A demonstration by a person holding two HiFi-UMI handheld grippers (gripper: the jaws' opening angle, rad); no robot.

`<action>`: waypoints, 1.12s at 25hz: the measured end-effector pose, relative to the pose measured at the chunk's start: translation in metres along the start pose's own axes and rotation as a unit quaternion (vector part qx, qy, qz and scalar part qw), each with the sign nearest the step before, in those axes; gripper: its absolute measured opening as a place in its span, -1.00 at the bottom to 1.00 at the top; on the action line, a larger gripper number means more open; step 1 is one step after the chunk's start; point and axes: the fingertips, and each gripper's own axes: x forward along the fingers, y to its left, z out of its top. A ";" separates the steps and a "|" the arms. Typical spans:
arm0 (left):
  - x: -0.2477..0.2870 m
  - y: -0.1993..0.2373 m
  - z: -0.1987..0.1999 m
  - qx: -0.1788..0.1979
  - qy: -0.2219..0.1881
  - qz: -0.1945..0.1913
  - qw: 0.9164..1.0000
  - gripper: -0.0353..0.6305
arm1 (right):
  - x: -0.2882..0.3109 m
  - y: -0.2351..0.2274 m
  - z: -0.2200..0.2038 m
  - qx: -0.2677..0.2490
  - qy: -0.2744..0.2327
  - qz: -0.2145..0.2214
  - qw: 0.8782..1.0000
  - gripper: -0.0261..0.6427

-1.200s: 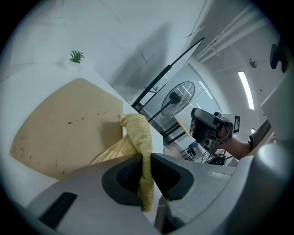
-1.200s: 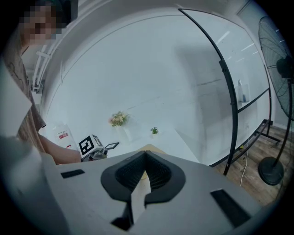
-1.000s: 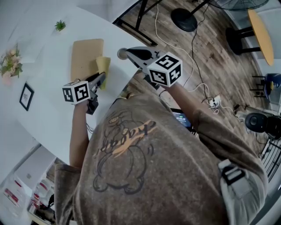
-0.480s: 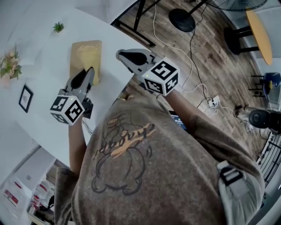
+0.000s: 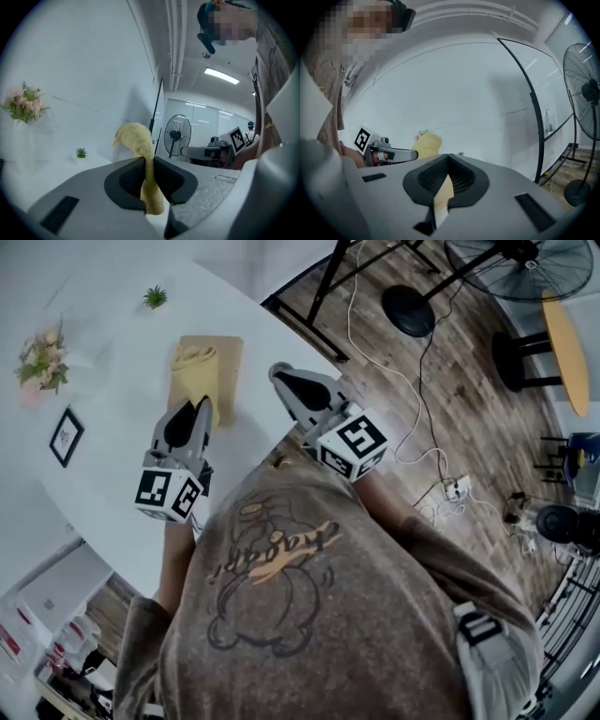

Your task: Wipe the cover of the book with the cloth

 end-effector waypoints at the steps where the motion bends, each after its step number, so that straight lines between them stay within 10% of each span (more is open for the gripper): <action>1: -0.001 0.003 0.000 0.005 -0.004 0.008 1.000 -0.75 | 0.000 -0.001 -0.001 0.004 -0.002 -0.002 1.000 -0.92; 28: -0.016 0.026 -0.020 -0.021 -0.009 0.071 0.997 -0.75 | -0.005 -0.004 -0.023 0.034 0.000 -0.035 0.999 -0.93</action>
